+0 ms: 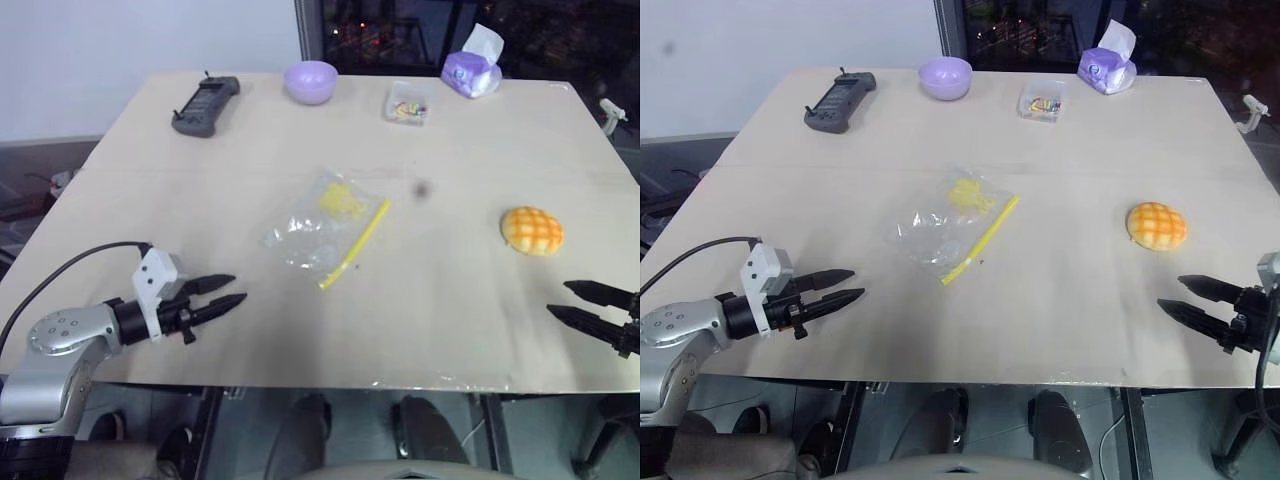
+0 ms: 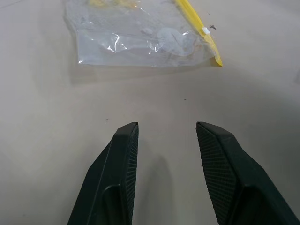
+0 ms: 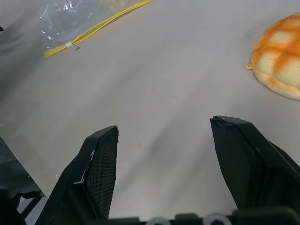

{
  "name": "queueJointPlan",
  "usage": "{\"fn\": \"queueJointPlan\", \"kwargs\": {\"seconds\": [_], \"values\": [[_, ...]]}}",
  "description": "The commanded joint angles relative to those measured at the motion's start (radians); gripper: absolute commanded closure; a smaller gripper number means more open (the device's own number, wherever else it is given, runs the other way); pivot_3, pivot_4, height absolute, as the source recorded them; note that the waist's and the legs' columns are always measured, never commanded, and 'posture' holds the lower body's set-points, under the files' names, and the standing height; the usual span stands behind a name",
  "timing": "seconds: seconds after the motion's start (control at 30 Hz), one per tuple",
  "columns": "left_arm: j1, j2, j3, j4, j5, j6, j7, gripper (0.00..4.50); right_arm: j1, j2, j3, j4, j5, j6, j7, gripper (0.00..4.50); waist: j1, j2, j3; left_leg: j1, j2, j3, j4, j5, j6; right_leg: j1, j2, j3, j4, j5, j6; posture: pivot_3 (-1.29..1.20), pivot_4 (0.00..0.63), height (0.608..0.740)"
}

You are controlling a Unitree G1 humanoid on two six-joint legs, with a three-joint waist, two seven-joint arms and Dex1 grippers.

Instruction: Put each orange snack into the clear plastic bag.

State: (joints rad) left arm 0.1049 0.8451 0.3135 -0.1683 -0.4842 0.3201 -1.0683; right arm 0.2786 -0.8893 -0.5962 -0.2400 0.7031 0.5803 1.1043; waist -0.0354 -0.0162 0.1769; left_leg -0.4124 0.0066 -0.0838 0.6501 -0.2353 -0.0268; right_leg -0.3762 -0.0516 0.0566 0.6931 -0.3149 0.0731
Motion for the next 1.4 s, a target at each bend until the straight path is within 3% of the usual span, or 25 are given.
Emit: {"fn": "queueJointPlan", "kwargs": {"seconds": [0.03,0.73,1.03,1.2,1.33,1.4], "values": [[-0.017,0.016,0.024,-0.029,-0.023,0.015,-0.003,2.43,0.001,0.005,-0.039,-0.036,0.018,-0.016,0.004,1.10,0.000,0.000,0.000,0.000,0.000,0.000,0.000,0.000,0.000,0.000,0.000,0.000,0.000,0.000,0.000,0.00,0.150,0.740],[-0.109,-0.012,-0.075,-0.008,0.054,-0.004,0.047,2.43,-0.018,0.018,-0.031,-0.047,0.019,-0.019,-0.018,1.10,0.001,0.000,0.000,0.000,0.000,0.000,0.000,0.000,0.000,0.000,0.000,0.000,0.000,0.000,0.000,0.00,0.150,0.740],[-0.236,-0.045,-0.213,0.133,0.391,-0.412,0.198,2.43,-0.012,0.020,-0.038,-0.046,0.017,-0.023,-0.019,1.10,0.007,0.000,0.000,-0.001,-0.001,0.000,0.000,0.000,0.000,0.000,0.000,0.000,0.000,0.000,0.000,0.00,0.150,0.740],[-0.237,-0.114,-0.222,0.116,0.322,-0.327,0.212,2.43,-0.016,0.025,-0.033,-0.050,0.016,-0.026,-0.027,1.10,0.005,0.000,0.000,-0.001,-0.001,0.000,0.000,0.000,0.000,0.000,0.000,0.000,-0.001,0.000,0.000,0.00,0.150,0.740],[-0.235,-0.211,-0.151,0.055,0.079,0.024,0.267,2.43,-0.013,0.031,-0.028,-0.049,0.010,-0.031,-0.031,1.10,0.004,0.000,0.000,-0.001,0.000,0.000,0.001,0.000,0.000,0.000,0.000,0.000,0.001,0.000,0.000,0.00,0.150,0.740],[-0.244,-0.278,-0.090,0.003,-0.111,0.247,0.344,2.43,-0.013,0.032,-0.027,-0.048,0.009,-0.033,-0.031,1.10,0.004,0.000,0.000,-0.001,0.000,-0.001,0.002,0.000,0.000,0.000,0.000,-0.001,0.001,0.000,0.000,0.00,0.150,0.740]]}}
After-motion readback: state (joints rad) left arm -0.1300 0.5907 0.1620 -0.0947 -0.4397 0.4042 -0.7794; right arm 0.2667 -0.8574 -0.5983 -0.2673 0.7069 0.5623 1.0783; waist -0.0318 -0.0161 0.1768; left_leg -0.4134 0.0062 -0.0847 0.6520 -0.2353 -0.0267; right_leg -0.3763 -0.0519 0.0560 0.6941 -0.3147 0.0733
